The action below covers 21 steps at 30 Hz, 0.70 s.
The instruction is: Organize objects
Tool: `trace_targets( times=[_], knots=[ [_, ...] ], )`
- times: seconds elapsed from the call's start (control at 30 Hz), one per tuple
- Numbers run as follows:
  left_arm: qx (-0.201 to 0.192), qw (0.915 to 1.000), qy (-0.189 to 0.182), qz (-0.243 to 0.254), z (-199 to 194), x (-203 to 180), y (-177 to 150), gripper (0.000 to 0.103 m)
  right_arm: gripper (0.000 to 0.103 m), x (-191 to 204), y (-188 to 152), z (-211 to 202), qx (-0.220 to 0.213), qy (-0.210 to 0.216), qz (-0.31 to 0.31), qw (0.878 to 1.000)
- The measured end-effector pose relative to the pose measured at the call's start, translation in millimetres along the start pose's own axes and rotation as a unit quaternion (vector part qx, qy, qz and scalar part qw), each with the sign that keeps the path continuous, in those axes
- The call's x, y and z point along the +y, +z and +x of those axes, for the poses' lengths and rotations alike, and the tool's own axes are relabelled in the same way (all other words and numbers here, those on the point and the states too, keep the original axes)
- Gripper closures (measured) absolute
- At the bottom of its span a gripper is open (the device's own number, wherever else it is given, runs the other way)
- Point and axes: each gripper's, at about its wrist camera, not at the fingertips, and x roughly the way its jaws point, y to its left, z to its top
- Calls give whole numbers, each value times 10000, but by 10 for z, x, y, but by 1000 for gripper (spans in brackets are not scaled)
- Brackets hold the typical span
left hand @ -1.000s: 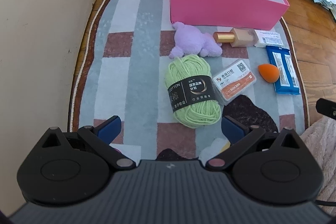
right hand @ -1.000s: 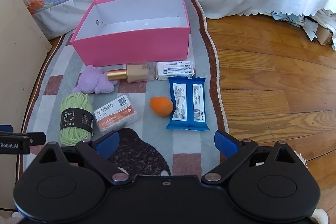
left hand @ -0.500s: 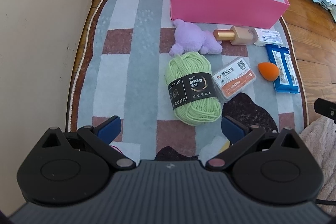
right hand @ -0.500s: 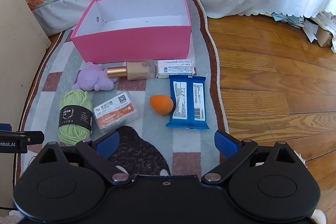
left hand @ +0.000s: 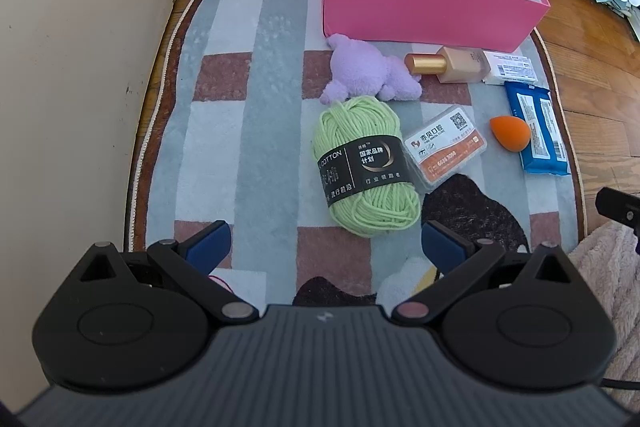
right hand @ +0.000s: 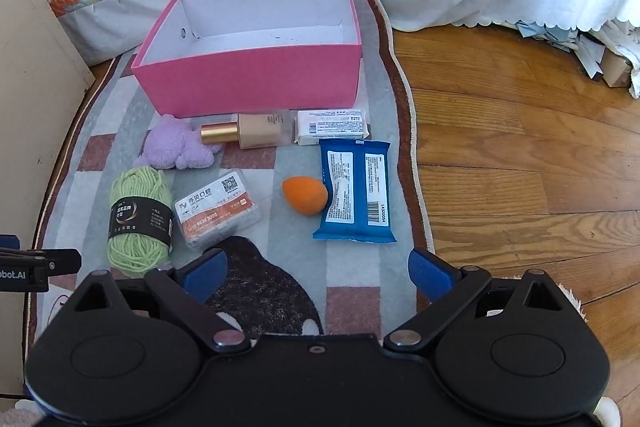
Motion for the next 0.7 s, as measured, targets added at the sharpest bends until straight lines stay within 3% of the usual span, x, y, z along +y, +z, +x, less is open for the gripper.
trace_targets(
  times=[0.5,0.7],
  knots=[
    [46,10000,-26,11,-3,-13,-14,0,4,11,-34,32,50,-55,-11,10000],
    [16,9994,-310,126,-189,-27,-22,0,4,9,-26,30,77,-84,-21,9999]
  ],
)
